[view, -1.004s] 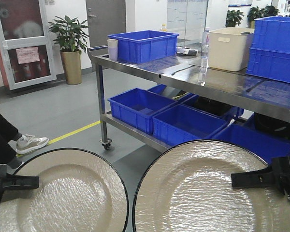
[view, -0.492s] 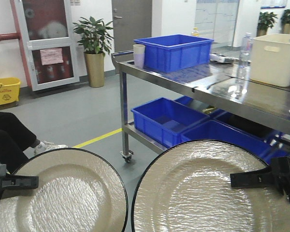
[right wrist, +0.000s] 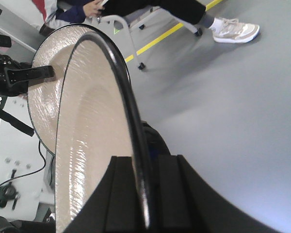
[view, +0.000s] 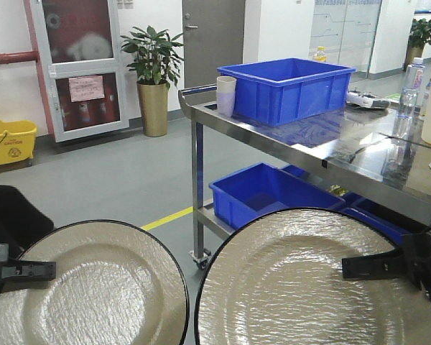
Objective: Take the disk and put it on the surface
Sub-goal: 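Drive toward the steel table with blue crates, plates held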
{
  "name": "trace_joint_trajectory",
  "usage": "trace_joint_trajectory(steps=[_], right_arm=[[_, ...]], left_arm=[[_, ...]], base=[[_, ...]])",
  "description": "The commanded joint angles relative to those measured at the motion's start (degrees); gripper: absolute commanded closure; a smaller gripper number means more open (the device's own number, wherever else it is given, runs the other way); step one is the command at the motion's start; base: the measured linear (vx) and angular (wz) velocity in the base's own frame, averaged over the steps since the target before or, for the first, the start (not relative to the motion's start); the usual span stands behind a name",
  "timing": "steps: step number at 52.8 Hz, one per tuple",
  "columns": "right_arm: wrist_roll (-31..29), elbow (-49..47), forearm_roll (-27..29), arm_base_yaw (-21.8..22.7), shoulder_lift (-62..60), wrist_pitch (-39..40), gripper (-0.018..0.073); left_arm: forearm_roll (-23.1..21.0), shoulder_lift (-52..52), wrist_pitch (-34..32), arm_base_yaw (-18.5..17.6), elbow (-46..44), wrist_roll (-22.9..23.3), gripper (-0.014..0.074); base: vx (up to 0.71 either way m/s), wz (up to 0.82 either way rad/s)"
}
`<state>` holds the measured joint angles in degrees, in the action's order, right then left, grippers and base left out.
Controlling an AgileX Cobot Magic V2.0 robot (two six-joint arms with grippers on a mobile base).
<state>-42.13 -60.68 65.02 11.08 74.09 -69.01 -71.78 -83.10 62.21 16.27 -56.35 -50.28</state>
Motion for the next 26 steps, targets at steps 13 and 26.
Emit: trace_joint_trajectory(steps=[13, 26], right_arm=[[0.19, -1.86, 7.54, 0.05, -1.84, -0.38, 0.0568], [0.19, -1.86, 7.54, 0.05, -1.84, -0.38, 0.0568]], left_arm=[[-7.84, 2.2, 2.2, -0.18, -1.93, 0.63, 0.0605], [-7.84, 2.2, 2.2, -0.18, -1.93, 0.63, 0.0605]], base=[[0.53, -0.1], [0.5, -0.22]])
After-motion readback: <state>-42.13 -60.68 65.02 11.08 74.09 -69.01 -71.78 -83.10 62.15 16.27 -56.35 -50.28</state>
